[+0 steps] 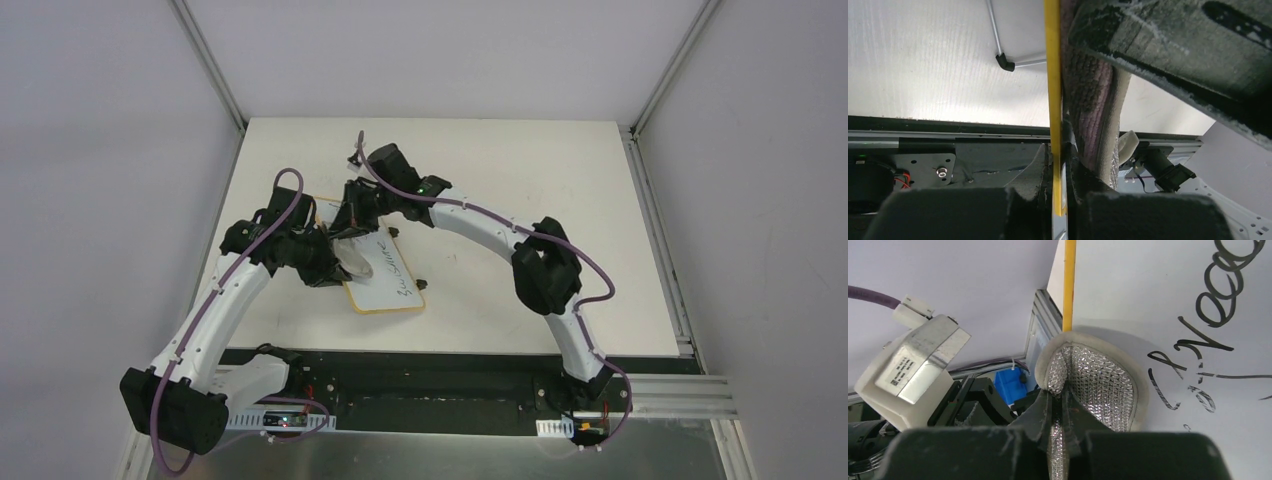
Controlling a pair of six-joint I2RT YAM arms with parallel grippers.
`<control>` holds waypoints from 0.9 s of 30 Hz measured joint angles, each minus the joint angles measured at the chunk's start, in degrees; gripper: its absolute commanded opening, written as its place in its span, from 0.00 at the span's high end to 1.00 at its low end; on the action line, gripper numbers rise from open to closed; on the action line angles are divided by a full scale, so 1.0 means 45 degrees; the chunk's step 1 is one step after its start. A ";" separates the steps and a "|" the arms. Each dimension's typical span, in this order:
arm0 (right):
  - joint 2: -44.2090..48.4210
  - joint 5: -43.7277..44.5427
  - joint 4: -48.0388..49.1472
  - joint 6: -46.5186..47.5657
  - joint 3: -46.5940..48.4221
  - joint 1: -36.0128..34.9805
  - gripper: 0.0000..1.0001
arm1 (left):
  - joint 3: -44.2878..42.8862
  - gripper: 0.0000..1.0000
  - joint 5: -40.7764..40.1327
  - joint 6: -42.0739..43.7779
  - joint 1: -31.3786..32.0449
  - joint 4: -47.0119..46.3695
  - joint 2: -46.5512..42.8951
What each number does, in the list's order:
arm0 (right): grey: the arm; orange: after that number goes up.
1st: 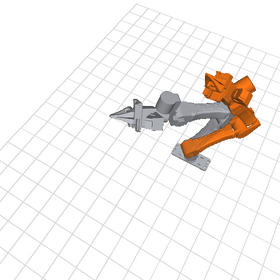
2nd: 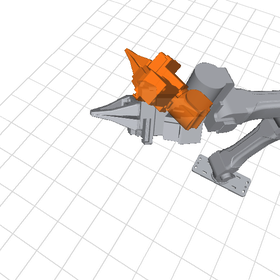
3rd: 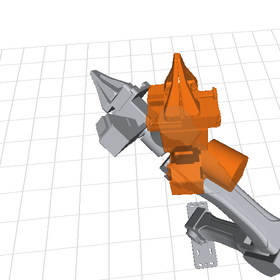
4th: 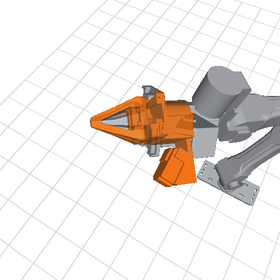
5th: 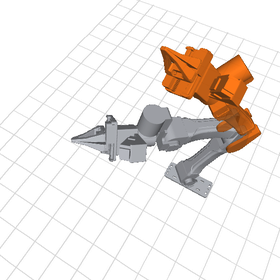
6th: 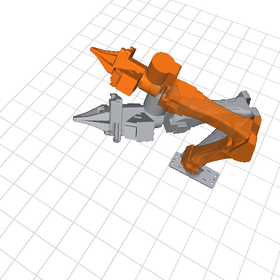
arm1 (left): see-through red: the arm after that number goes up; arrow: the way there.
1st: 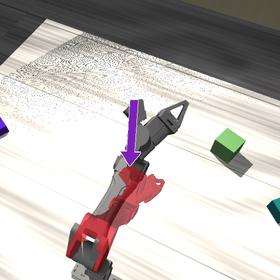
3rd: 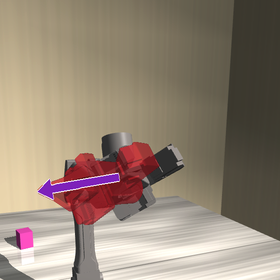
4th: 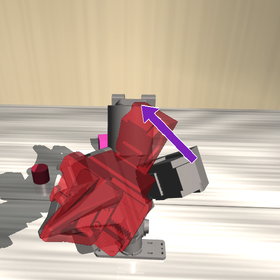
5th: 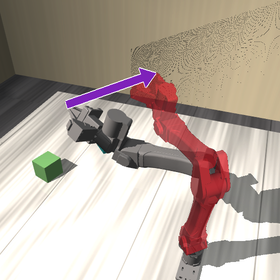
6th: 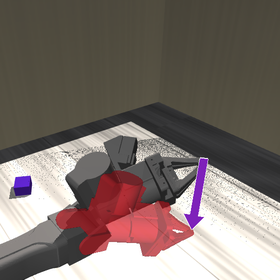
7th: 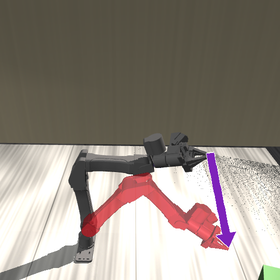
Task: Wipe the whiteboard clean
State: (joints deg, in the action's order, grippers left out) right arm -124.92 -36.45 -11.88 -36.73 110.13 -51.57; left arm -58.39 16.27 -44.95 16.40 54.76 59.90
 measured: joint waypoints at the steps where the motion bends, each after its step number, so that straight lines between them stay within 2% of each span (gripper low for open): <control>1: -0.0039 -0.0083 0.0180 -0.0160 -0.0073 -0.0019 1.00 | 0.0000 1.00 -0.0019 -0.0034 0.0000 0.0092 0.0019; 7: 0.0175 -0.0918 0.2288 -0.0918 -0.2506 0.0933 1.00 | -0.0010 1.00 -0.0083 -0.0049 -0.0005 0.0102 0.0049; 12: 0.0325 -0.0627 0.2074 -0.0500 -0.4454 0.2055 1.00 | -0.0010 1.00 -0.0063 -0.0049 -0.0005 0.0058 0.0034; 16: 0.0330 -0.0121 0.1205 0.0126 -0.4352 0.2093 1.00 | -0.0010 1.00 -0.0058 -0.0044 -0.0005 0.0034 0.0019; 23: 0.0427 0.1214 -0.0835 0.1127 -0.2647 0.1243 1.00 | -0.0296 0.99 -0.0068 0.0121 -0.0005 0.0306 0.0316; 24: 0.0612 0.1282 -0.0840 0.1146 -0.2618 0.1064 1.00 | -0.0389 0.92 -0.0068 0.0151 0.0000 0.0384 0.0413; 27: 0.1151 0.1268 -0.0743 0.1166 -0.2783 0.0695 1.00 | -0.0568 0.59 -0.0073 0.0209 -0.0005 0.0461 0.0549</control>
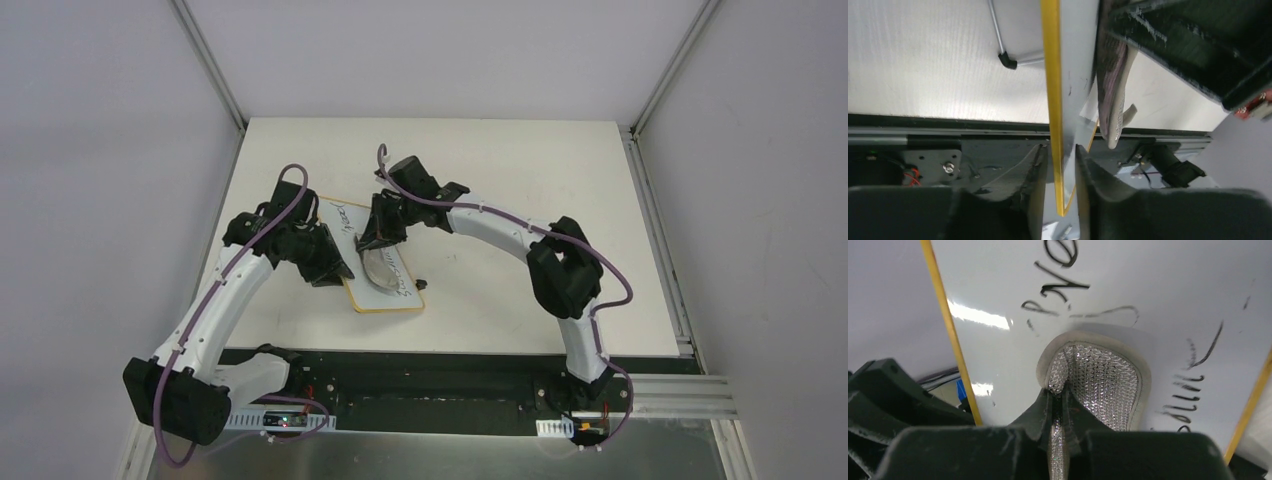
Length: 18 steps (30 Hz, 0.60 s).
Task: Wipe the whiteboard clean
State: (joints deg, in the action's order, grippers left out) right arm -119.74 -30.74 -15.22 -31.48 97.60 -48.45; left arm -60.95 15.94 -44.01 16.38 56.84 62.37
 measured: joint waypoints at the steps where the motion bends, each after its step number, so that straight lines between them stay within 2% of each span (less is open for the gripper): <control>1: 0.0214 -0.0039 0.0029 0.0010 -0.0151 -0.0097 1.00 | -0.0010 0.53 -0.0019 0.0092 -0.0039 0.0005 0.0019; 6: 0.0695 -0.0452 0.0228 0.0010 -0.0986 -0.0058 1.00 | -0.0083 0.27 0.0335 0.0151 -0.1035 -0.0034 0.0058; 10: 0.0695 -0.0607 0.0189 0.0015 -0.1234 0.0146 1.00 | -0.0792 0.19 0.0423 0.0282 -0.1671 0.0024 0.0170; 12: 0.0695 -0.0607 0.0180 0.0024 -0.1239 0.0165 1.00 | -0.1224 0.19 0.0457 0.0287 -0.1923 -0.0024 0.0214; 15: 0.0695 -0.0607 0.0165 0.0058 -0.1229 0.0136 1.00 | -0.1452 0.24 0.0452 0.0228 -0.2263 -0.0194 0.0238; 18: 0.0690 -0.0593 -0.0131 0.0155 -0.1010 0.0087 1.00 | -0.1452 0.39 0.0437 0.0063 -0.2492 -0.0311 0.0525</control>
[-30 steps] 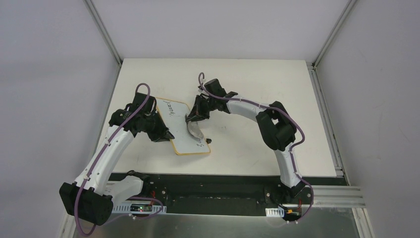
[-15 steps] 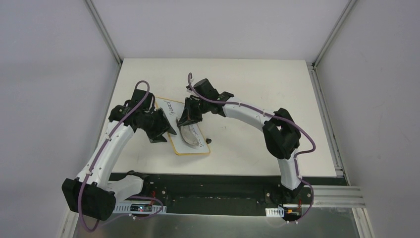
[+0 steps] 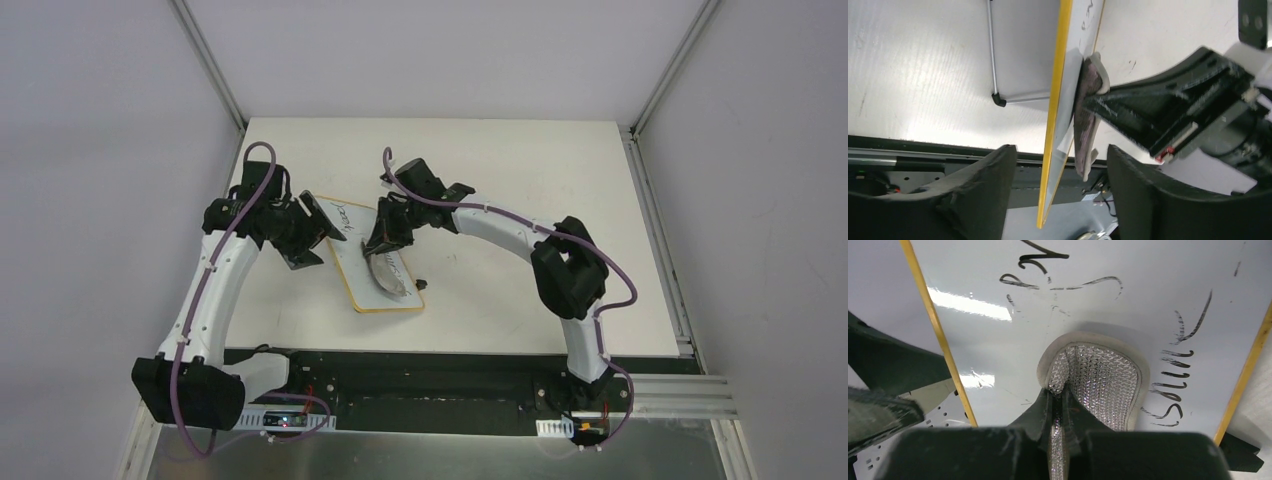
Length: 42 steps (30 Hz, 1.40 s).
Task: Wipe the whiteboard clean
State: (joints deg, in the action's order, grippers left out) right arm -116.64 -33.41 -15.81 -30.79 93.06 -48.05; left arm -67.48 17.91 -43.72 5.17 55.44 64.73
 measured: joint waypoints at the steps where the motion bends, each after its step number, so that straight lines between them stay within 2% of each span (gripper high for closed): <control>1: -0.0005 0.0000 -0.0092 0.0024 0.0087 -0.0029 1.00 | 0.0000 0.42 -0.0024 -0.0068 -0.0005 -0.0049 0.0141; 8: -0.0019 0.0049 -0.0316 0.0379 0.0525 -0.0573 1.00 | -0.0058 0.67 -0.0369 -0.0117 -0.0005 -0.0510 0.1195; 9: -0.0005 0.0053 -0.0257 0.0432 0.0525 -0.0636 1.00 | -0.0083 0.68 -0.0423 -0.0097 -0.0005 -0.0563 0.1287; 19: 0.0743 -0.0024 -0.0243 0.1054 0.0219 -0.1375 1.00 | -0.0146 1.00 -0.0903 0.0267 -0.0005 -0.0369 0.1525; 24: 0.0733 -0.0185 -0.0413 0.1156 0.0510 -0.1481 1.00 | -0.0146 1.00 -0.0903 0.0345 0.0039 -0.0403 0.1491; 31: -0.0787 -0.0928 -0.1603 0.1190 0.3492 -0.1690 1.00 | 0.0117 1.00 -0.1229 0.0296 0.0189 -0.0763 0.1273; 34: -0.1054 -0.1127 -0.1792 0.1117 0.3706 -0.1647 1.00 | 0.0155 1.00 -0.1350 0.0301 0.0194 -0.0733 0.1273; 38: -0.0874 -0.1613 -0.0636 0.0427 0.2618 -0.1375 1.00 | 0.0155 1.00 -0.1375 0.0369 0.0199 -0.0690 0.1311; 42: -0.0272 -0.1875 0.1195 -0.0199 0.0024 -0.0617 1.00 | 0.0097 1.00 -0.1355 0.0593 0.0199 -0.0583 0.1438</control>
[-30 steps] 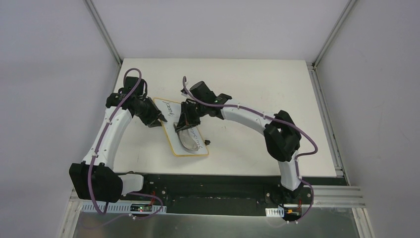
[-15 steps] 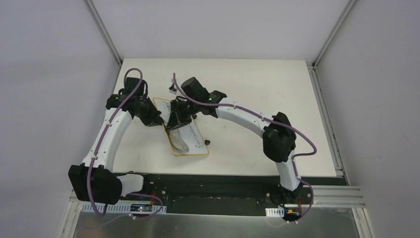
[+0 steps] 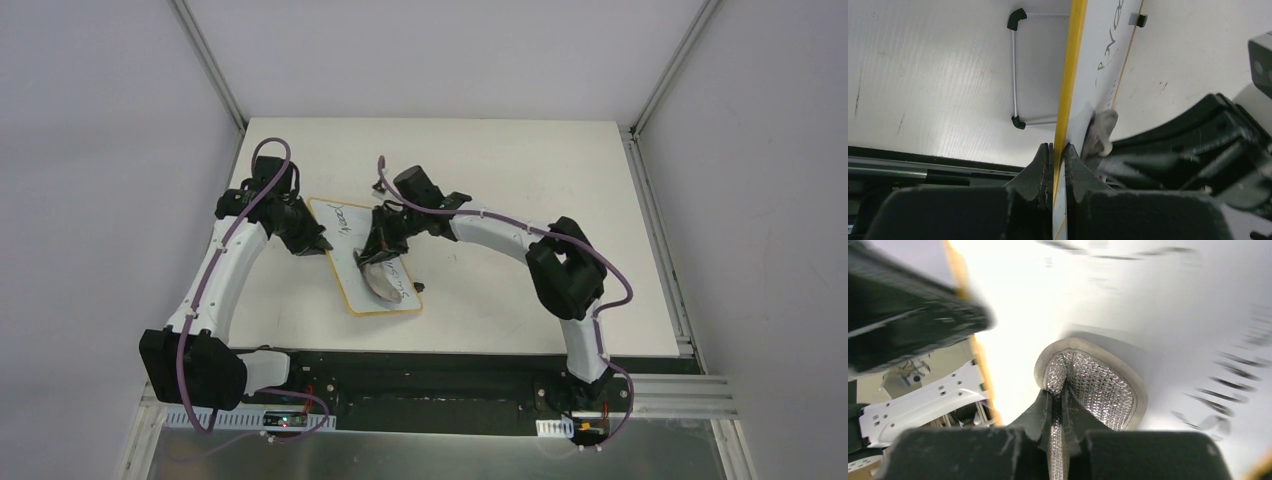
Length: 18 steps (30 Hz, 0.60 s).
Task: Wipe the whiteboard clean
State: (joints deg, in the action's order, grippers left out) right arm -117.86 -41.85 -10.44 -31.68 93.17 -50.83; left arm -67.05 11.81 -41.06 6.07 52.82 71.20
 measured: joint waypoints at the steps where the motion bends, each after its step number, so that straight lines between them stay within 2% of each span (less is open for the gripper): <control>1: 0.0092 0.0005 0.0219 -0.0029 -0.0549 0.0243 1.00 | -0.0024 1.00 0.0024 0.0044 0.0000 0.0005 0.0019; 5: 0.0364 0.0238 0.0627 0.0092 -0.2667 0.1277 1.00 | -0.0107 1.00 0.0165 0.0155 0.0000 0.0010 0.0019; 9: 0.0612 0.0495 0.0704 0.0374 -0.3818 0.1676 1.00 | -0.0141 1.00 0.0262 0.0267 0.0000 0.0015 0.0019; 18: 0.0801 0.1399 -0.0253 0.0763 -0.3133 0.1239 1.00 | -0.0092 1.00 0.0311 0.0243 0.0000 -0.0044 -0.0024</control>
State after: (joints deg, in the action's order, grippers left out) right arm -114.26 -35.55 -11.57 -28.25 79.07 -45.25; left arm -67.46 13.21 -39.97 6.07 52.62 71.09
